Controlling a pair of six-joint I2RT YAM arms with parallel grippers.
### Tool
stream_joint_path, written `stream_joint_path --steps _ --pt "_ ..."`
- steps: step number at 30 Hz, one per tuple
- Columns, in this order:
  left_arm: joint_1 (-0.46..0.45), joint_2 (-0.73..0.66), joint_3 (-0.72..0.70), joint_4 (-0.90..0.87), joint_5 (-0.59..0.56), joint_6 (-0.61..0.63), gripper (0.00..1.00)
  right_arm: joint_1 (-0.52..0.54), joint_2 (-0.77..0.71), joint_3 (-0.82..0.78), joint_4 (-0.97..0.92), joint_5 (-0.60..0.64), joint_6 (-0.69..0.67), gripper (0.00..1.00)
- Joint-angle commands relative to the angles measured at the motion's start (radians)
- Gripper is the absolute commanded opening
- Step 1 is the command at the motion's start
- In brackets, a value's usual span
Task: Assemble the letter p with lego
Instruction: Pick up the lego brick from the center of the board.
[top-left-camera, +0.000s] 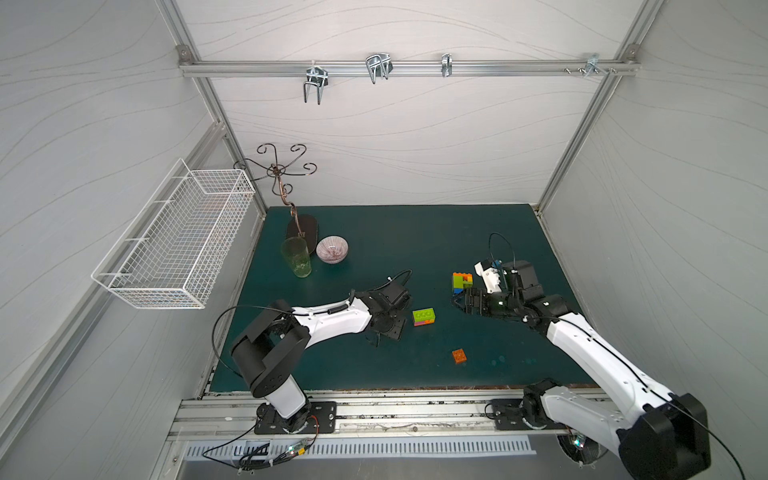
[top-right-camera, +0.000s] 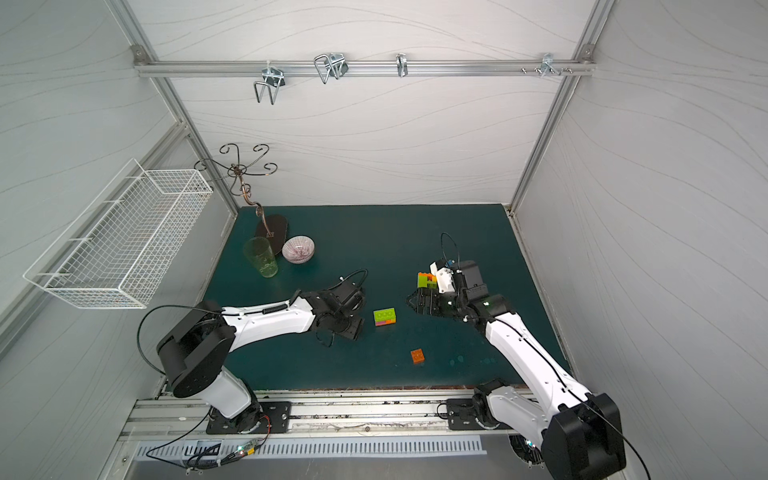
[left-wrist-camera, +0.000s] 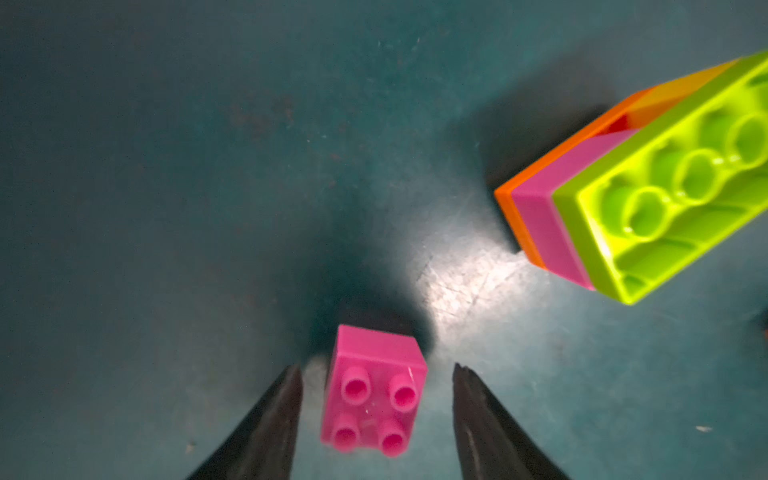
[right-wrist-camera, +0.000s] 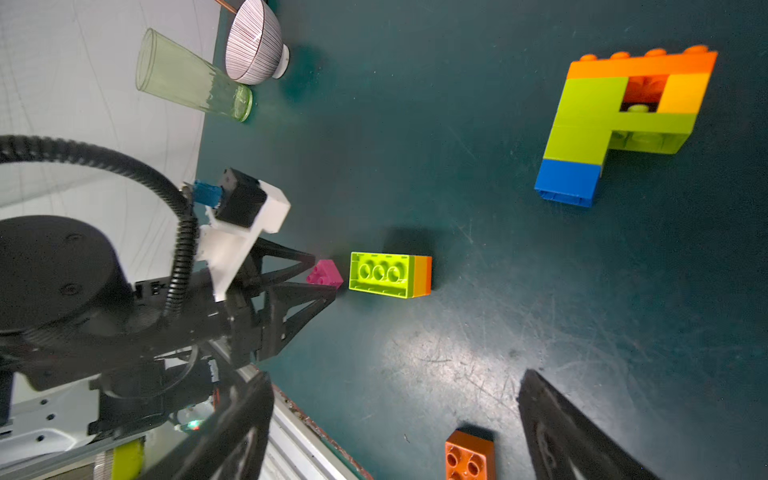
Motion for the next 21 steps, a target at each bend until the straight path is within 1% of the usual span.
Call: stream_joint_path --steps 1,5,7,8,10,13,15,18,20,21 --pt "-0.004 0.027 0.037 -0.017 -0.014 0.025 0.57 -0.009 -0.024 -0.011 0.029 -0.058 0.009 0.9" --pt "-0.005 0.058 0.048 -0.013 -0.017 0.027 0.46 -0.01 -0.027 -0.013 0.023 -0.063 0.009 0.89" --pt "-0.006 0.066 0.051 -0.014 -0.016 0.026 0.4 -0.013 -0.026 -0.017 0.024 -0.063 0.008 0.93" --pt "-0.006 0.066 0.052 -0.015 -0.016 0.025 0.36 -0.013 -0.023 -0.016 0.022 -0.062 0.005 0.99" --pt "-0.004 0.062 0.051 -0.016 -0.014 0.017 0.28 -0.015 -0.019 -0.016 0.021 -0.069 0.004 0.99" --pt "-0.005 0.029 0.045 -0.014 0.021 -0.011 0.27 -0.015 -0.02 -0.026 0.034 -0.088 0.006 0.99" --pt "0.005 -0.023 0.037 -0.002 0.101 -0.047 0.26 -0.015 -0.036 -0.039 0.063 -0.141 -0.009 0.99" --pt "0.073 -0.152 -0.032 0.137 0.379 -0.176 0.25 -0.01 -0.056 -0.061 0.139 -0.22 -0.022 0.99" --pt "0.135 -0.221 -0.097 0.301 0.586 -0.319 0.23 0.017 -0.069 -0.077 0.204 -0.247 -0.024 0.99" --pt "0.159 -0.242 -0.114 0.357 0.649 -0.38 0.22 0.042 -0.078 -0.087 0.236 -0.241 -0.027 0.99"
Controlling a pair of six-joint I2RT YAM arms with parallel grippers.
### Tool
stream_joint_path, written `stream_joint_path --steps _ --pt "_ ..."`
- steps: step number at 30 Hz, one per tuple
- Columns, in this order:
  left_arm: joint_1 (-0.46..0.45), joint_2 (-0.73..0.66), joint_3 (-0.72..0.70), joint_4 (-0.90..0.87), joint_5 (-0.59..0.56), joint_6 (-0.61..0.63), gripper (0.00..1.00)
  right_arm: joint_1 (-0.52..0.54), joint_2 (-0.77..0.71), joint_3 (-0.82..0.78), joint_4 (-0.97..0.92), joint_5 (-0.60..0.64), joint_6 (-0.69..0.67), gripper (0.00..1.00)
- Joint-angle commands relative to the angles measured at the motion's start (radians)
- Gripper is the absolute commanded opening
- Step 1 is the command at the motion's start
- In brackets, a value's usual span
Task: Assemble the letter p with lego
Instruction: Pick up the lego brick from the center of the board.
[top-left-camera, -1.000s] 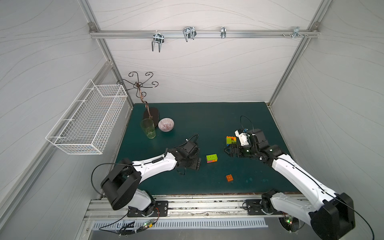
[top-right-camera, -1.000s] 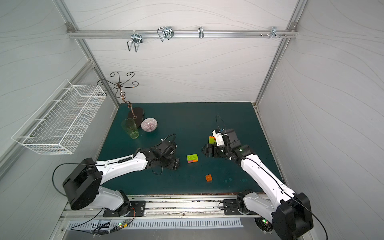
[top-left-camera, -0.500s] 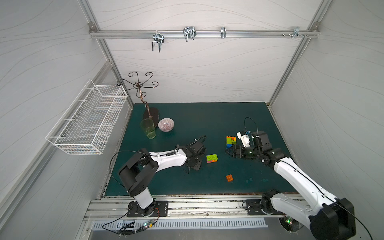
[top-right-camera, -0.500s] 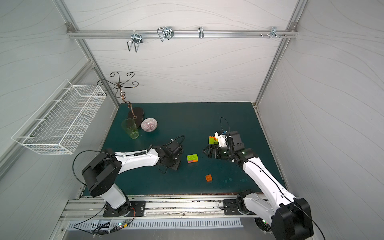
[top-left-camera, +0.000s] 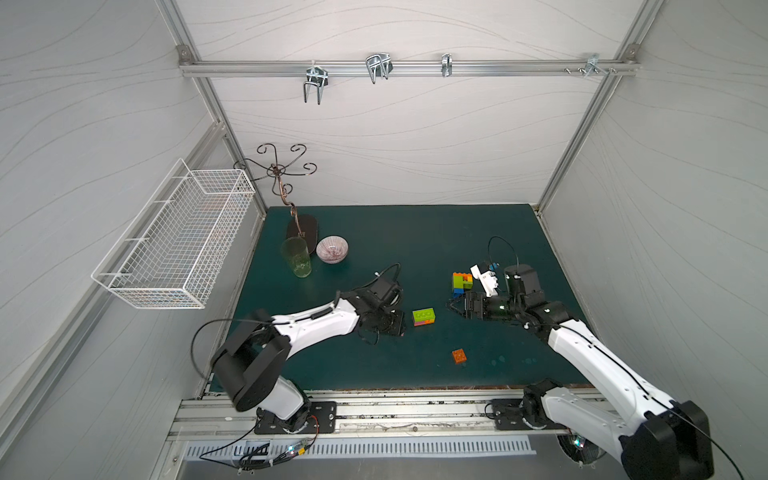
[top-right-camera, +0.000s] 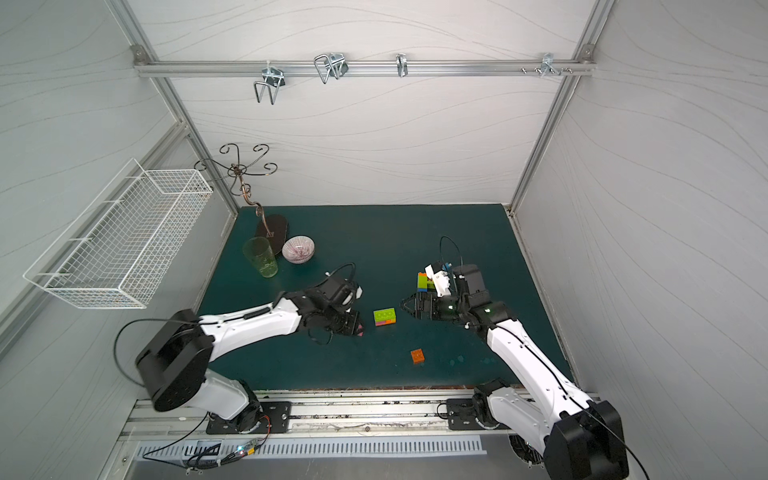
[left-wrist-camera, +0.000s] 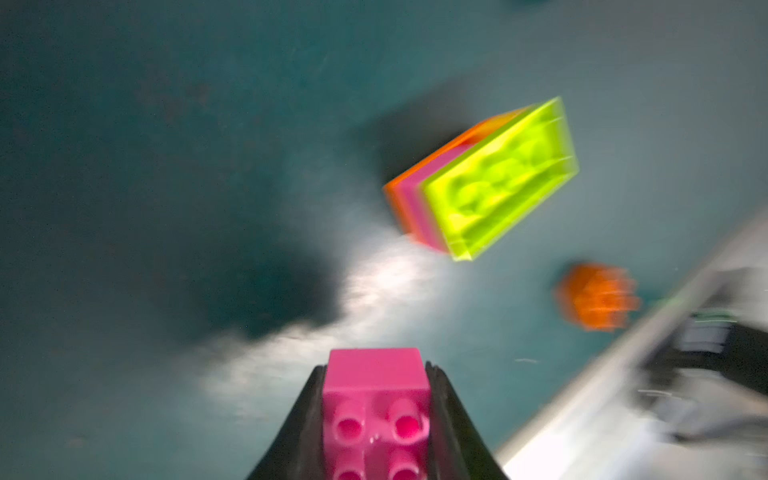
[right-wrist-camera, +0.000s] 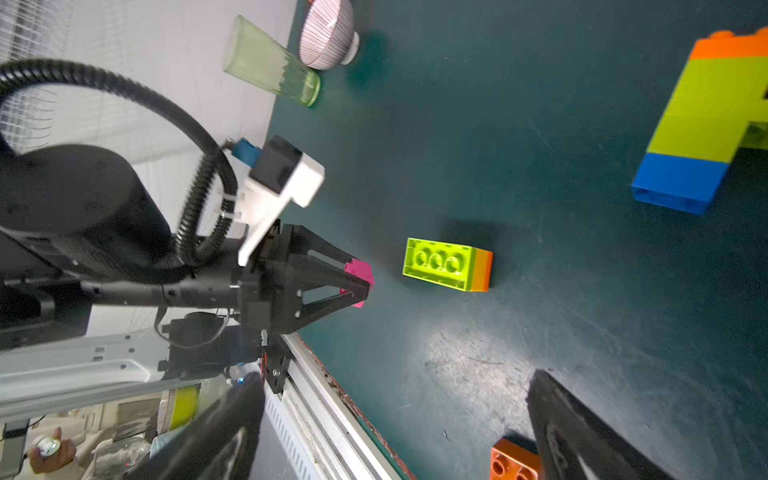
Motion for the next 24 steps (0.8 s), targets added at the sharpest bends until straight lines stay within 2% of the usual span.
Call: stream_joint_path --steps 1,5,7,10,13,18,22,24 --pt "0.079 -0.08 -0.05 0.282 0.356 -0.263 0.22 0.069 -0.042 -0.03 0.156 -0.063 -0.034 0.98" --pt "0.12 -0.092 -0.098 0.521 0.54 -0.497 0.22 0.238 -0.079 -0.078 0.316 0.013 -0.134 0.96" --pt "0.136 -0.082 -0.133 0.677 0.605 -0.633 0.22 0.319 -0.094 -0.093 0.362 0.085 -0.202 0.97" --pt "0.159 -0.074 -0.191 0.945 0.658 -0.837 0.21 0.383 -0.109 -0.132 0.449 0.156 -0.276 0.95" --pt "0.171 -0.062 -0.221 1.133 0.689 -0.997 0.21 0.385 -0.118 -0.187 0.568 0.163 -0.314 0.92" --pt "0.171 -0.009 -0.24 1.378 0.717 -1.19 0.22 0.363 -0.071 -0.174 0.618 0.119 -0.364 0.9" --pt "0.17 0.091 -0.262 1.646 0.706 -1.36 0.22 0.334 -0.018 -0.157 0.682 0.067 -0.358 0.8" --pt "0.168 0.134 -0.268 1.705 0.705 -1.396 0.21 0.33 0.003 -0.149 0.704 0.081 -0.355 0.78"
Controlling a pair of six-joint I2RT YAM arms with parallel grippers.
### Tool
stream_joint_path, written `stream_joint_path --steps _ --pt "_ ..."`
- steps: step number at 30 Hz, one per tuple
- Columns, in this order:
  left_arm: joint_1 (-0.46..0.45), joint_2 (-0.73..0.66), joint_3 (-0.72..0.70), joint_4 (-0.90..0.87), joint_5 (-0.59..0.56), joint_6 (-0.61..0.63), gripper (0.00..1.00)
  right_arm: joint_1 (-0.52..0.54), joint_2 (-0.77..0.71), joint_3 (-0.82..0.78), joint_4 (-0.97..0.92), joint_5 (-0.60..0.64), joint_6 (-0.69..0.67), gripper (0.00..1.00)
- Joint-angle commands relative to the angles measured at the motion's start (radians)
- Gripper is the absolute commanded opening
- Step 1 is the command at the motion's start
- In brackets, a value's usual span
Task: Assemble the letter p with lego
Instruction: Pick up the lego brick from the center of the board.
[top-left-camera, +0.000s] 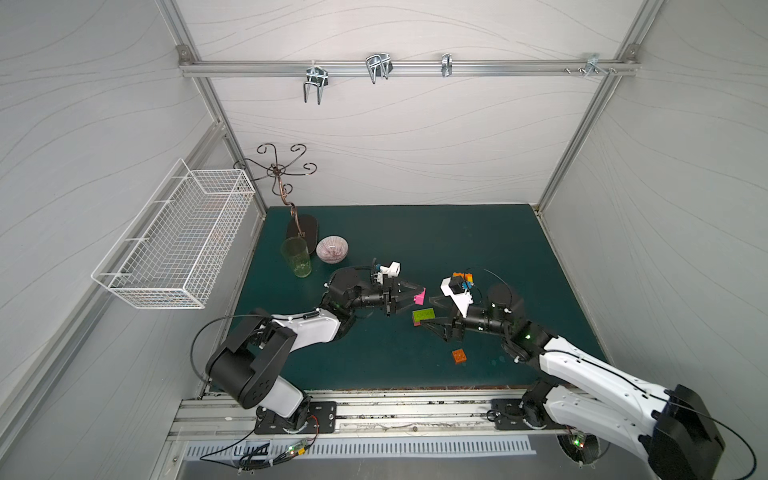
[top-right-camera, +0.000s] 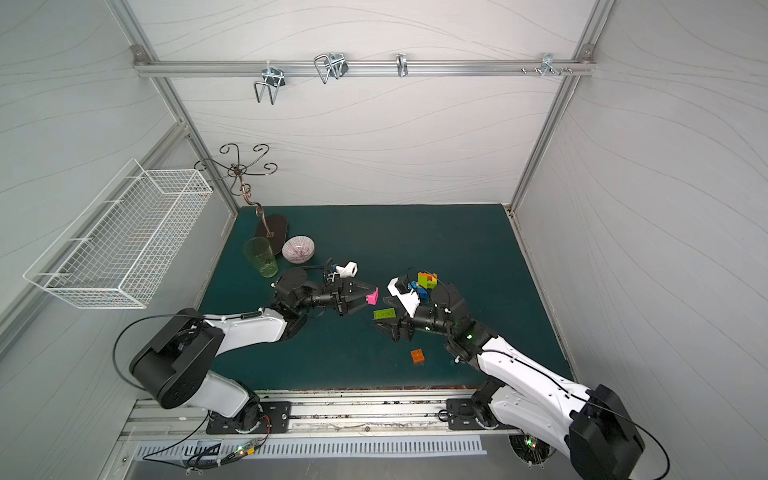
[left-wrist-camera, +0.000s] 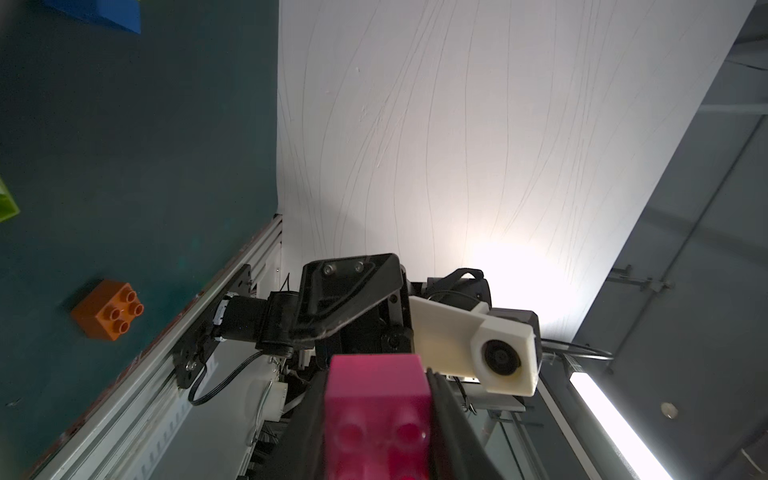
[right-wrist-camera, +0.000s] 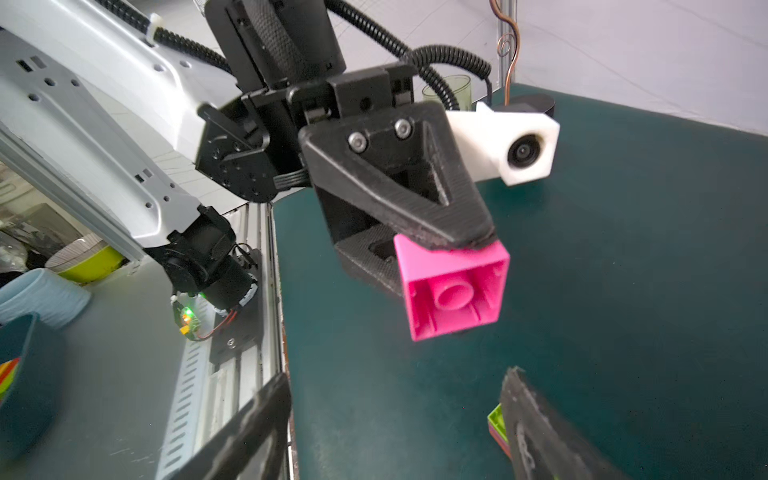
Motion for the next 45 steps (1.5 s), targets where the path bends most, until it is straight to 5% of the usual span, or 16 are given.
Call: stream_joint_path --steps 1,9,16,20,23,25,30,35,37,39,42,45 --pt "0.0 0.052 -0.015 0.279 0.054 -0.205 0.21 -0.015 0.03 0.033 0.099 -0.005 -0.006 0.7" --pt "-0.002 0.048 -0.031 0.279 0.051 -0.197 0.21 -0.082 0.099 0.071 0.11 -0.026 0.009 0.7" --pt "-0.005 0.039 -0.025 0.279 0.051 -0.205 0.22 -0.086 0.174 0.115 0.157 -0.2 -0.002 0.55" --pt "-0.006 0.042 -0.028 0.279 0.051 -0.202 0.22 -0.088 0.2 0.127 0.174 -0.226 0.009 0.3" --pt "-0.006 0.044 -0.028 0.279 0.051 -0.2 0.22 -0.087 0.211 0.134 0.172 -0.237 0.008 0.33" --pt "-0.006 0.042 -0.026 0.279 0.052 -0.2 0.22 -0.086 0.218 0.134 0.168 -0.236 0.005 0.46" --pt "-0.007 0.038 -0.023 0.279 0.052 -0.202 0.22 -0.085 0.233 0.132 0.163 -0.238 -0.002 0.47" --pt "-0.007 0.04 -0.028 0.279 0.051 -0.199 0.22 -0.086 0.242 0.126 0.176 -0.237 0.004 0.35" --pt "-0.007 0.041 -0.029 0.279 0.05 -0.199 0.23 -0.085 0.245 0.13 0.174 -0.244 0.008 0.21" --pt "-0.007 0.038 -0.027 0.279 0.045 -0.196 0.27 -0.087 0.241 0.133 0.162 -0.245 -0.001 0.12" --pt "0.005 0.024 -0.031 0.247 0.036 -0.167 0.46 -0.095 0.232 0.159 0.071 -0.256 -0.062 0.0" --pt "0.052 -0.045 -0.048 0.01 0.027 -0.01 0.62 -0.121 0.227 0.226 -0.131 -0.268 -0.183 0.0"
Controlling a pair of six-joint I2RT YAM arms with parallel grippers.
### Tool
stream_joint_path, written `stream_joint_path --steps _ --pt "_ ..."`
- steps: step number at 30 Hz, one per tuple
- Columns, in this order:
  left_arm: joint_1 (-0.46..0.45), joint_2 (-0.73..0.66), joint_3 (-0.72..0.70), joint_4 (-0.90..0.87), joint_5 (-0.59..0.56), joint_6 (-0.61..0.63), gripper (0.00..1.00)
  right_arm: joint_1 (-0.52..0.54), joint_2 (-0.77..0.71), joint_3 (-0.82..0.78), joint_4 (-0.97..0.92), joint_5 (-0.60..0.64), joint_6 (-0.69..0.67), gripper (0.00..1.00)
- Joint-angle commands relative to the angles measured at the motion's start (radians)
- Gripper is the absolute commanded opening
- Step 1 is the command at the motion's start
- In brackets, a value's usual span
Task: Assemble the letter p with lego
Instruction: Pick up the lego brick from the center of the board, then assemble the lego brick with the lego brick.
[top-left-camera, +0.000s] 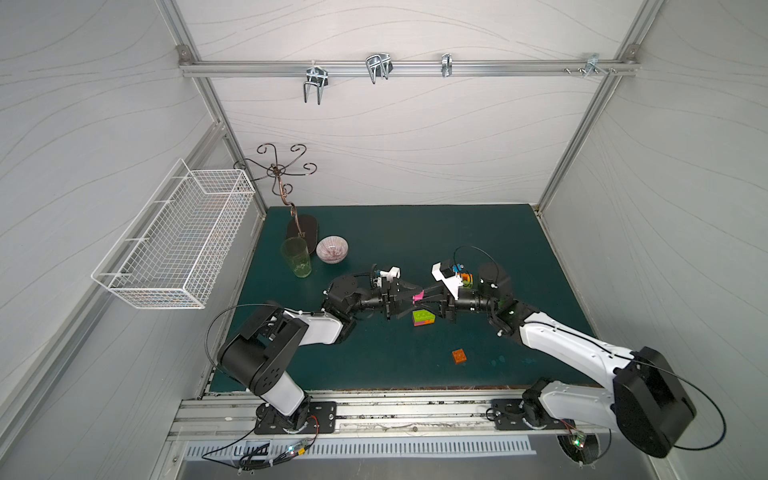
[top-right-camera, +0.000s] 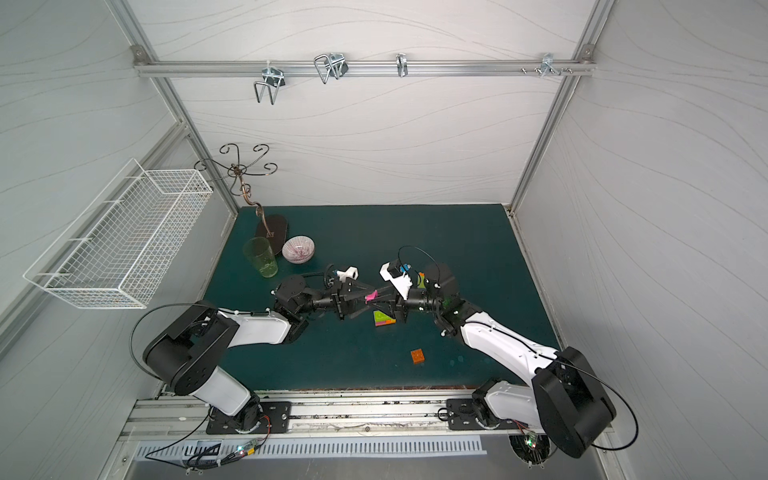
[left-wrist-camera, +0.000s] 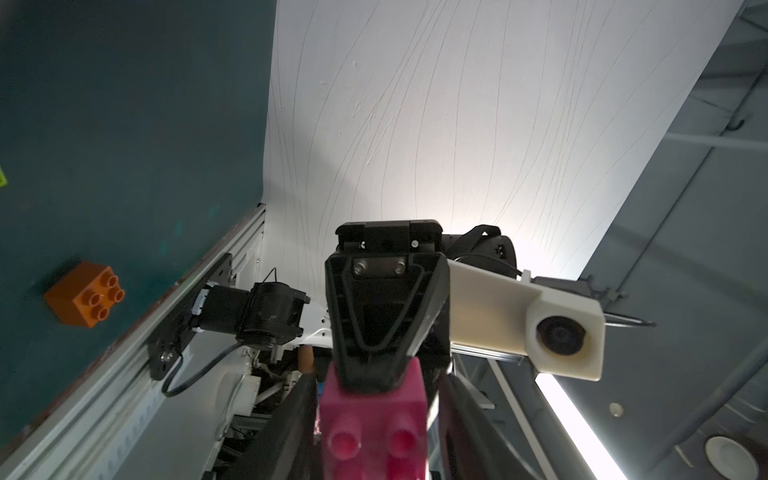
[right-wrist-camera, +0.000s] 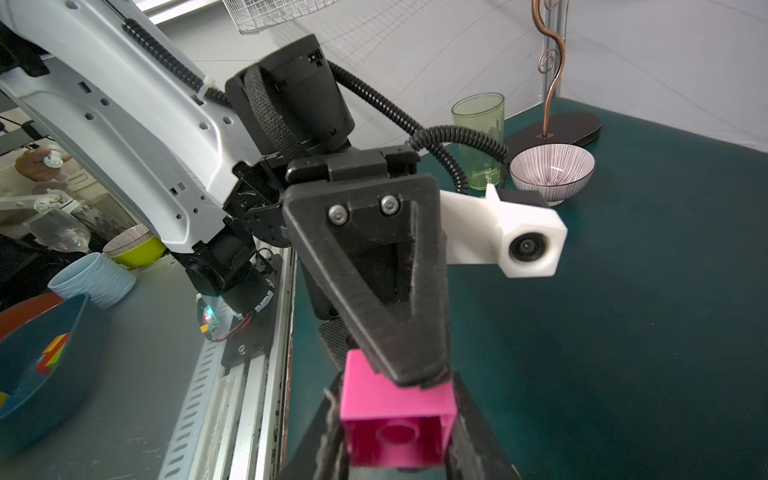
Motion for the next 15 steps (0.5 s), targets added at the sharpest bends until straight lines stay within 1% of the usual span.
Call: stream_joint_path --steps 1,2,3,4,5,6,7,8,10,11,12,15 --pt "0.064 -0.106 -0.001 -0.247 0.031 0.164 0.65 -0.03 -0.004 0.097 -0.252 -0.025 -0.146 0.0" --pt "0.088 -0.154 0.012 -0.441 0.021 0.284 0.69 -0.035 0.005 0.125 -0.318 -0.024 -0.188 0.0" --pt "0.117 -0.211 0.045 -0.703 -0.01 0.449 0.75 -0.035 0.025 0.159 -0.395 -0.037 -0.241 0.0" --pt "0.144 -0.263 0.095 -0.99 -0.066 0.623 0.81 -0.029 0.05 0.201 -0.476 -0.033 -0.289 0.0" --pt "0.165 -0.298 0.144 -1.197 -0.128 0.748 0.86 -0.022 0.077 0.241 -0.551 -0.014 -0.318 0.0" --pt "0.189 -0.32 0.185 -1.342 -0.2 0.863 0.89 -0.011 0.108 0.289 -0.642 -0.001 -0.364 0.0" --pt "0.215 -0.332 0.201 -1.397 -0.232 0.915 0.91 0.003 0.138 0.335 -0.72 0.029 -0.407 0.0" --pt "0.24 -0.334 0.205 -1.422 -0.251 0.939 0.93 0.021 0.162 0.373 -0.793 0.083 -0.443 0.0" --pt "0.285 -0.324 0.188 -1.419 -0.272 0.942 0.95 0.051 0.207 0.452 -0.923 0.188 -0.526 0.0" --pt "0.293 -0.319 0.173 -1.394 -0.285 0.929 0.98 0.059 0.226 0.482 -0.968 0.221 -0.555 0.0" --pt "0.296 -0.312 0.158 -1.369 -0.309 0.919 0.99 0.066 0.255 0.529 -1.054 0.251 -0.613 0.0" --pt "0.295 -0.272 0.14 -1.332 -0.36 0.929 0.99 0.076 0.343 0.644 -1.225 0.338 -0.705 0.0"
